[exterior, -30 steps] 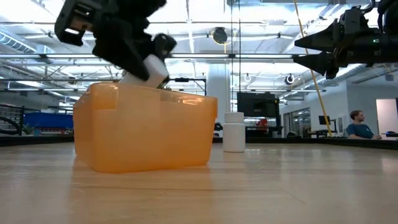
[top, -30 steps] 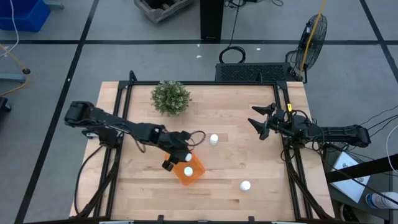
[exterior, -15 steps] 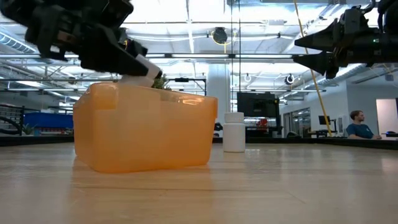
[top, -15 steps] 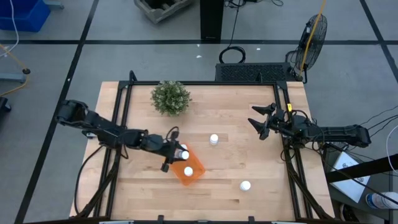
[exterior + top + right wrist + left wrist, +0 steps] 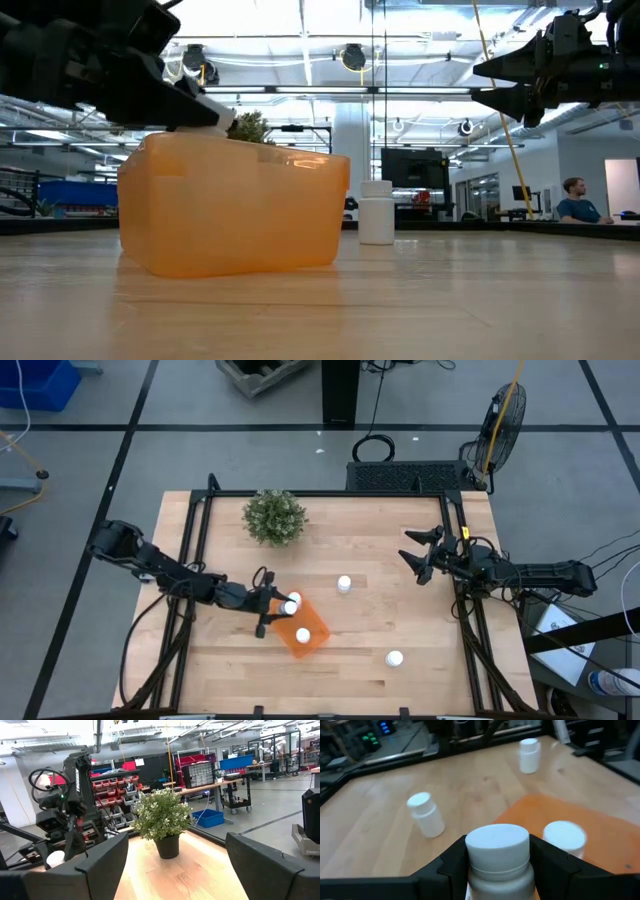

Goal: Pick and place pill bottles into a basket
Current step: Adjust the white medicine bottle in the orange bin

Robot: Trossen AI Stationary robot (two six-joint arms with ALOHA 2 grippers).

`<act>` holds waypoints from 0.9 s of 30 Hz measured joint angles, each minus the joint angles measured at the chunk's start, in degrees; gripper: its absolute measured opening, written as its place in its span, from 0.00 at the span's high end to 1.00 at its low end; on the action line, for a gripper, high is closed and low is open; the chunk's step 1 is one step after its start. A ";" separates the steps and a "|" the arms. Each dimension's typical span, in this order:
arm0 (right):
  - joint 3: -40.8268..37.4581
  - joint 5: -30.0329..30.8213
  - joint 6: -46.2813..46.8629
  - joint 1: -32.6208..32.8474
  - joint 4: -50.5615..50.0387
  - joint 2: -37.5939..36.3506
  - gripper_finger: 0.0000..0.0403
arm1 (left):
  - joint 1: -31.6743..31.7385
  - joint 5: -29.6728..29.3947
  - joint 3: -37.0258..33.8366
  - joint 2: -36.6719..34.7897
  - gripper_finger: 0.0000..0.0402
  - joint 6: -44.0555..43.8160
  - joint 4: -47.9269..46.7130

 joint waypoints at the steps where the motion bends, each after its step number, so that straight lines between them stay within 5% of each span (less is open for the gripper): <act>1: -0.02 0.00 0.00 0.01 0.00 0.00 0.19 | -0.35 -1.00 -0.58 0.02 0.57 -0.30 1.13; 15: 0.00 0.07 0.00 0.01 0.00 0.00 0.19 | -3.76 -5.72 -4.42 2.34 0.57 -2.29 10.51; 27: 0.00 0.07 0.02 0.01 0.01 0.00 0.19 | -3.95 -5.53 -4.39 21.47 0.57 -3.85 33.59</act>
